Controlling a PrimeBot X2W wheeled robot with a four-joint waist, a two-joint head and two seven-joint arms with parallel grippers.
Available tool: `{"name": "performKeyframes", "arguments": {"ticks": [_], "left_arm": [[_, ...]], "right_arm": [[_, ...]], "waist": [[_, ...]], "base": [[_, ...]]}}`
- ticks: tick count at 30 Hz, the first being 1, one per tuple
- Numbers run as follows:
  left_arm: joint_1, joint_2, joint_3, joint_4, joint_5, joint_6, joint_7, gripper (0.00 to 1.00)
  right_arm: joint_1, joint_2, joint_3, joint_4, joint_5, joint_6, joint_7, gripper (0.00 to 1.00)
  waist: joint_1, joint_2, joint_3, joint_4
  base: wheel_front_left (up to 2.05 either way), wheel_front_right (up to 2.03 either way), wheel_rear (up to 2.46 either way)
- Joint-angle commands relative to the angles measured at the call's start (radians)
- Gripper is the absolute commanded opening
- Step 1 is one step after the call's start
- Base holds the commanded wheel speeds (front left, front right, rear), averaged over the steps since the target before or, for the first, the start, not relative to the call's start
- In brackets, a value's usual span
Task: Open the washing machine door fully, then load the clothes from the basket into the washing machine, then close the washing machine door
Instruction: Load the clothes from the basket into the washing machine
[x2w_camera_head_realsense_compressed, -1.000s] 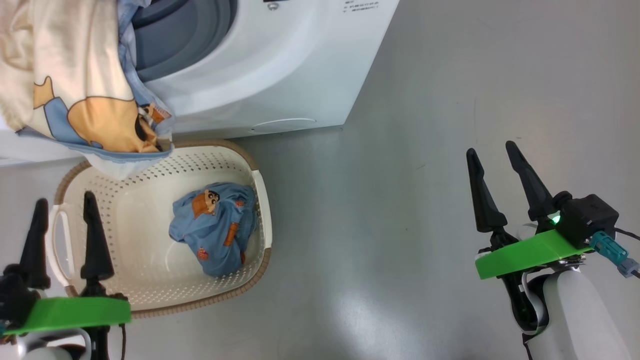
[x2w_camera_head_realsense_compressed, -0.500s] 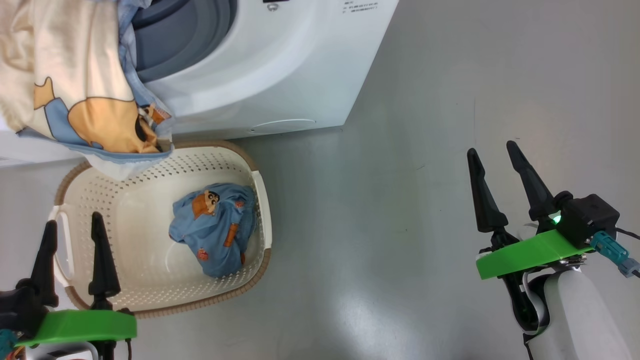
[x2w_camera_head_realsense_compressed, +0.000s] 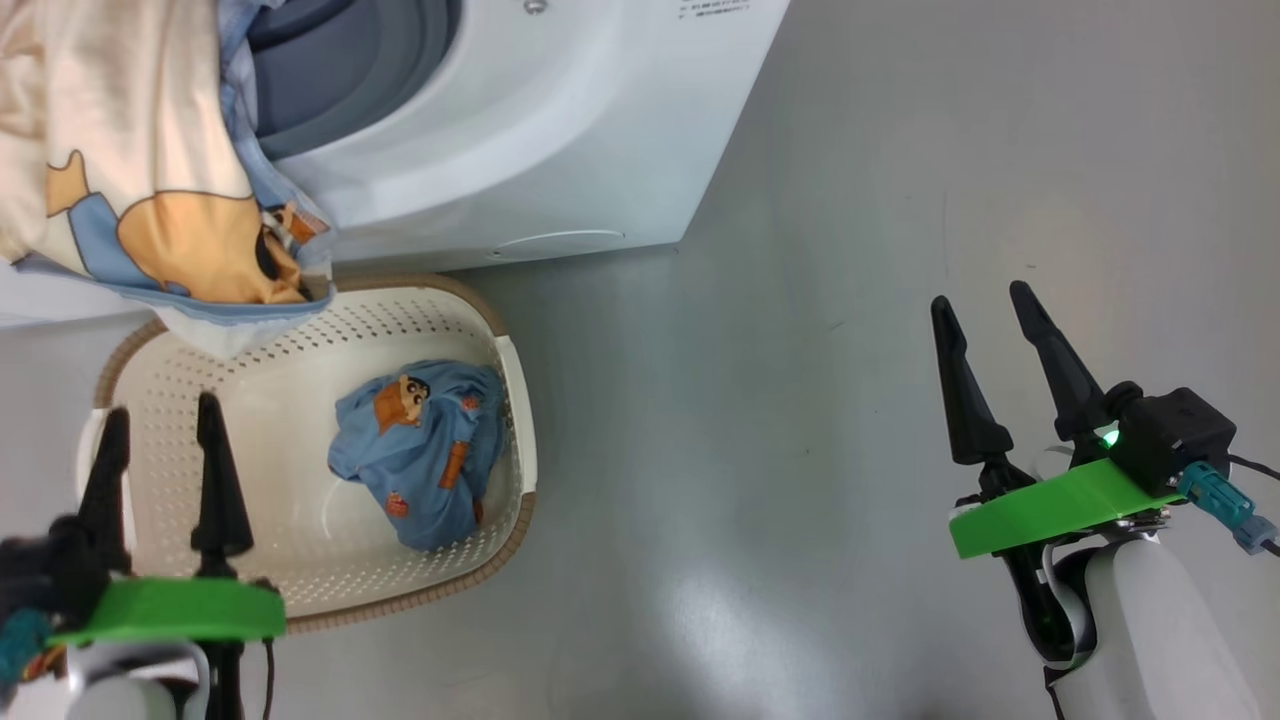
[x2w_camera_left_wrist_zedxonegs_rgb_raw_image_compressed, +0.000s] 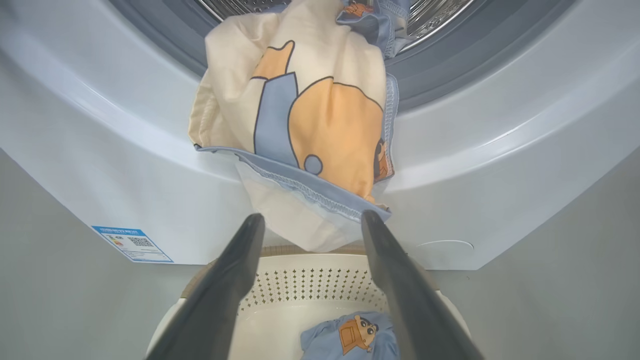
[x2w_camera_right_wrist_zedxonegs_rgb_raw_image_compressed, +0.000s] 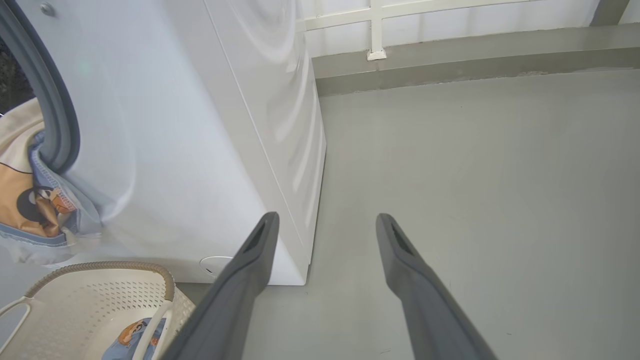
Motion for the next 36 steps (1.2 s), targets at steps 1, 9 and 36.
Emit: {"name": "performKeyframes", "arguments": {"ticks": [1, 9, 36], "left_arm": [[-0.014, 0.014, 0.029, -0.011, 0.008, -0.004, -0.006, 1.0], [-0.154, 0.032, 0.025, 0.125, 0.028, -0.036, -0.006, 1.0], [-0.526, 0.109, 0.027, 0.383, -0.13, -0.071, -0.006, 0.0]], "right_arm": [[0.014, 0.003, 0.025, -0.02, -0.002, 0.002, -0.005, 1.0], [0.0, 0.004, 0.031, -0.02, 0.0, 0.002, -0.005, 1.0], [-0.02, 0.016, 0.013, -0.039, -0.002, 0.002, -0.005, 1.0]], "waist": [[0.0, 0.0, 0.005, -0.004], [0.0, 0.0, 0.041, -0.02], [0.0, 0.0, 0.164, -0.063]], "base": [[0.0, 0.0, 0.0], [0.0, 0.0, 0.0], [0.0, 0.0, 0.0]]}}
